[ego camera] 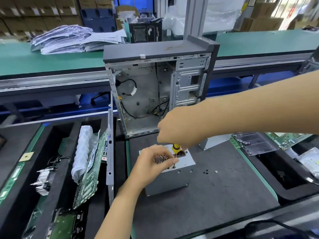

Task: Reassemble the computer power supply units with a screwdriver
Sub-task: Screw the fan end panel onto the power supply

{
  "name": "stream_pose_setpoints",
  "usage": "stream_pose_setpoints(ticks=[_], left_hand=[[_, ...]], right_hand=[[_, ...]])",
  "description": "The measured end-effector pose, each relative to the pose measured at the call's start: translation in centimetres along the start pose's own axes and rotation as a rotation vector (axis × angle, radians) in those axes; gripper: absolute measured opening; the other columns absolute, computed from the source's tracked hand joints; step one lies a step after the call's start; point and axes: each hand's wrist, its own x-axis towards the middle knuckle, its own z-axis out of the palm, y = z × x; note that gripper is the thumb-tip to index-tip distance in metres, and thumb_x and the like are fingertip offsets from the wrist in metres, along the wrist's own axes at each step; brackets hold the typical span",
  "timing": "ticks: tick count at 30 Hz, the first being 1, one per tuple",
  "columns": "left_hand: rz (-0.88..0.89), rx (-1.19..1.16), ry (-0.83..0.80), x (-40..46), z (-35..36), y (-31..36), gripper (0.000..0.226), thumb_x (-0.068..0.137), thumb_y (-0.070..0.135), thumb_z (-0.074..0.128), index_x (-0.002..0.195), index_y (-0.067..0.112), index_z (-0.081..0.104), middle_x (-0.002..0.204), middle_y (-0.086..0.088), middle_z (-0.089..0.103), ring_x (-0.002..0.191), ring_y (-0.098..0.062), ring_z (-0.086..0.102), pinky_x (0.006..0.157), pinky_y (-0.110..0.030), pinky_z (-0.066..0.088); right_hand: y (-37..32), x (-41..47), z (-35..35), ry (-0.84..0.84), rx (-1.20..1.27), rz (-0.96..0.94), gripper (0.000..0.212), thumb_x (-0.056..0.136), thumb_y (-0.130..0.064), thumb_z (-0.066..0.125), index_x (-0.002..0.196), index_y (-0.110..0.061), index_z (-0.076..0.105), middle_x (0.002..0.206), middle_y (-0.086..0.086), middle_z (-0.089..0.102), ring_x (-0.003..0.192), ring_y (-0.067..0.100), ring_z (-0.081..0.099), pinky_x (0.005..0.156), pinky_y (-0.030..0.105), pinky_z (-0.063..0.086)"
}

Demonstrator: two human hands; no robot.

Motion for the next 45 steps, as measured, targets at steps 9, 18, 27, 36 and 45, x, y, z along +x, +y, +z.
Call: stream_pose_setpoints(ticks=[9, 18, 27, 36, 45], left_hand=[[0.108, -0.086, 0.139, 0.1, 0.8, 0.5, 0.014, 0.073, 0.018, 0.084, 0.073, 0.012, 0.071, 0.071, 0.002, 0.07, 0.067, -0.015, 0.065, 0.068, -0.03, 0.051], [0.096, -0.099, 0.121, -0.1, 1.5, 0.3, 0.013, 0.079, 0.0, 0.076, 0.073, 0.009, 0.069, 0.077, 0.0, 0.062, 0.073, -0.012, 0.059, 0.071, -0.025, 0.046], [-0.009, -0.164, 0.063, -0.4, 1.1, 0.1, 0.01, 0.081, 0.008, 0.077, 0.083, 0.016, 0.07, 0.079, -0.002, 0.07, 0.074, -0.017, 0.065, 0.075, -0.03, 0.051], [-0.041, -0.143, 0.084, -0.2, 1.3, 0.5, 0.013, 0.081, 0.006, 0.077, 0.07, 0.005, 0.071, 0.07, -0.002, 0.067, 0.064, -0.007, 0.055, 0.065, -0.02, 0.043], [-0.043, -0.115, 0.016, -0.2, 1.7, 0.8, 0.011, 0.084, 0.012, 0.076, 0.082, 0.021, 0.068, 0.076, 0.009, 0.072, 0.074, -0.007, 0.065, 0.074, -0.026, 0.052]], right_hand=[[-1.3, 1.5, -5.0, -0.277, 0.307, 0.068, 0.026, 0.079, -0.011, 0.054, 0.062, -0.017, 0.035, 0.059, 0.0, 0.041, 0.049, 0.018, 0.039, 0.044, 0.025, 0.022], [1.1, 3.1, -5.1, -0.7, 0.834, 0.308, 0.028, 0.094, -0.036, 0.052, 0.082, -0.011, 0.056, 0.066, -0.003, 0.059, 0.039, 0.01, 0.04, 0.038, 0.016, 0.027], [-0.1, 2.1, -5.8, -0.233, 0.264, 0.075, 0.015, 0.086, -0.01, 0.051, 0.072, -0.01, 0.047, 0.068, 0.002, 0.046, 0.053, 0.019, 0.039, 0.046, 0.029, 0.029], [0.9, 2.2, -6.0, -0.43, 0.507, 0.139, 0.021, 0.088, -0.026, 0.063, 0.097, -0.014, 0.048, 0.094, 0.0, 0.045, 0.062, 0.007, 0.038, 0.046, 0.019, 0.03], [0.9, 2.0, -5.2, -0.809, 1.124, 0.535, 0.029, 0.095, -0.019, 0.046, 0.07, -0.007, 0.053, 0.058, 0.004, 0.047, 0.041, 0.015, 0.034, 0.035, 0.017, 0.023]])
